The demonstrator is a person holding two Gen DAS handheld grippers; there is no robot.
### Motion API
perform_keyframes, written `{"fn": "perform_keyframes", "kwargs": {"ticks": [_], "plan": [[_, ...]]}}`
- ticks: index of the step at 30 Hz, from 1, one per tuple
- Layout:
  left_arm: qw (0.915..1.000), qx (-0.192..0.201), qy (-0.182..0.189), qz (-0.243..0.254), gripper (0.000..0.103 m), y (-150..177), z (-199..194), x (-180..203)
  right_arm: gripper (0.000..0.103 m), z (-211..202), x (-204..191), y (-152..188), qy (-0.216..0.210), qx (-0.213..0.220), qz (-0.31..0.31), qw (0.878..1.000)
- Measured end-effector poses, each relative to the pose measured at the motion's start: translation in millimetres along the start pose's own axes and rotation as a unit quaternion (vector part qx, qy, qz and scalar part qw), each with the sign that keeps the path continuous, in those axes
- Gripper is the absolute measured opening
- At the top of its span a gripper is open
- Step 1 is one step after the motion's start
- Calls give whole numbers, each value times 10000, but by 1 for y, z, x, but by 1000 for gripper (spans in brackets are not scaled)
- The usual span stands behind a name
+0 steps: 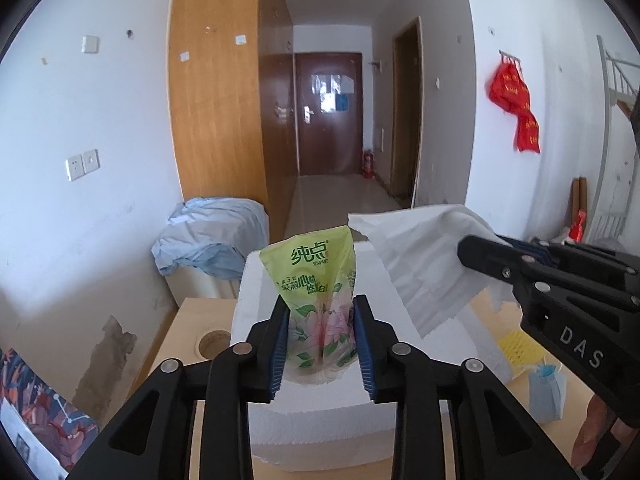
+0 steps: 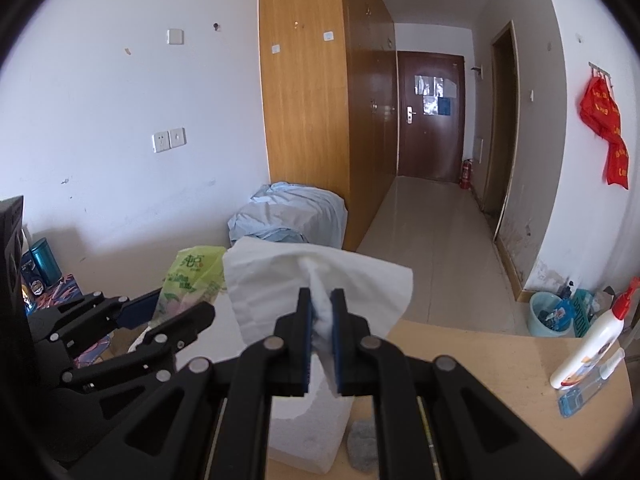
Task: Organize soft objects
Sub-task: 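Open the left gripper to drop the tissue pack into the foam box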
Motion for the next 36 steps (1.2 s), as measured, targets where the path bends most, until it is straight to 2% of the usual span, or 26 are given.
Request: {"fn": "perform_keyframes", "kwargs": {"ticks": [2,6,9,20,36], "plan": [[10000,19,4,57,43,-1,0,1,11,-1,0,0,10,7,-4,10000],[9999,63,15,124,63,-1,-1,3,11,0,2,-1,22,24,22,10000],[9998,85,10,164,72,-1,-2,4,11,0,3,-2,26,33,39,10000],[9998,136,-142,-52,74,1,-20,-20,11,8,-10,0,-192,-50,-10,9998],[9989,88,-382,-247,74,7,-22,-49,11,30,-28,-1,-470,-229,-127,9986]]}}
Point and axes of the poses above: each gripper's, at about its wrist camera, not at the fingertips, and z roughly the way its jaws point, x to its right, y to its underside, the point moved 9 cm from there along z, roughly the way its jaws point, and after that the axes turned 10 degrees about -z, right-handed, at the moved point
